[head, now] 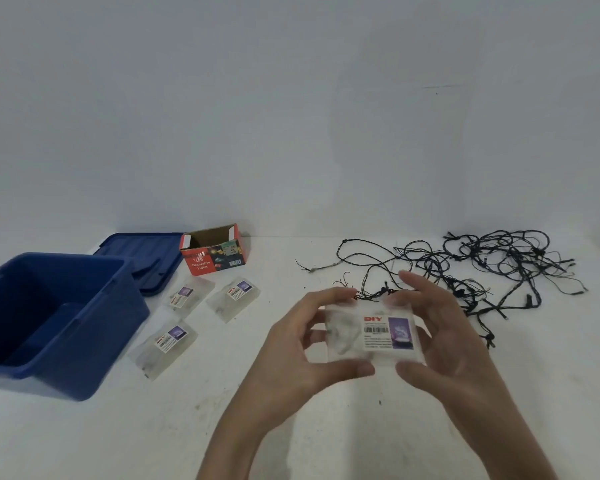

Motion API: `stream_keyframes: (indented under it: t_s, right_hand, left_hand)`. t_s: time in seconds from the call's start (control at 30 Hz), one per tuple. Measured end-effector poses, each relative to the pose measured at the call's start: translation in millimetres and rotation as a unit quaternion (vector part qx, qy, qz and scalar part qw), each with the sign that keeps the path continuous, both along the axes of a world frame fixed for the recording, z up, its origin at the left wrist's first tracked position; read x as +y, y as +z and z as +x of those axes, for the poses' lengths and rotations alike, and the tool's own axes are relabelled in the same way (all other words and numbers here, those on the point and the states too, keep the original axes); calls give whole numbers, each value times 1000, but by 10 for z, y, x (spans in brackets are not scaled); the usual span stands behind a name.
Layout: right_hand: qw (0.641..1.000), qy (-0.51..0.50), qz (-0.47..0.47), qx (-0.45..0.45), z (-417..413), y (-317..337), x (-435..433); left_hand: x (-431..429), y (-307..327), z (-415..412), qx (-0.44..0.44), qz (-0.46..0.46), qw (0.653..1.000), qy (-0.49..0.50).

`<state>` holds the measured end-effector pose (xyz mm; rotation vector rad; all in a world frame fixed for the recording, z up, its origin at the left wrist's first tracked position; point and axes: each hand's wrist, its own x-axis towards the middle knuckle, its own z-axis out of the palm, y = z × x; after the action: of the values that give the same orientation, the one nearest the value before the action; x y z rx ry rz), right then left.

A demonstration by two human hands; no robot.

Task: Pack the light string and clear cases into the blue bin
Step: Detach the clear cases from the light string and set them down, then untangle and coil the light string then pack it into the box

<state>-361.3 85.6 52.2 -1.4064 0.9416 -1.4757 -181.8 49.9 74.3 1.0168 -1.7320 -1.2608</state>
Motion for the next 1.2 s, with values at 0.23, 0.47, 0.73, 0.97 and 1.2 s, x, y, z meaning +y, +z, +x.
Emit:
stream_keyframes:
  t_s: [0.23,0.47,0.73,0.97,1.2]
  right_hand:
    - [998,12,22,64,166,-123,-101]
    - [977,20,85,196,448,-476,-329]
    - [953,9,182,241,1008,-957,-713]
    - [935,3,189,301,1156,-1085,-825]
    - [945,-12,187,269,814,-859,-837]
  left_hand:
    - [-12,-72,90,-206,-142,968,2]
    - [-258,-452,458,-306,-155,937,65]
    - [-804,-1026,1094,-380,-77,898,208]
    - [-878,-1162,1226,-401,-79,885,225]
    - [-833,-1029,904,-364,-153,904,161]
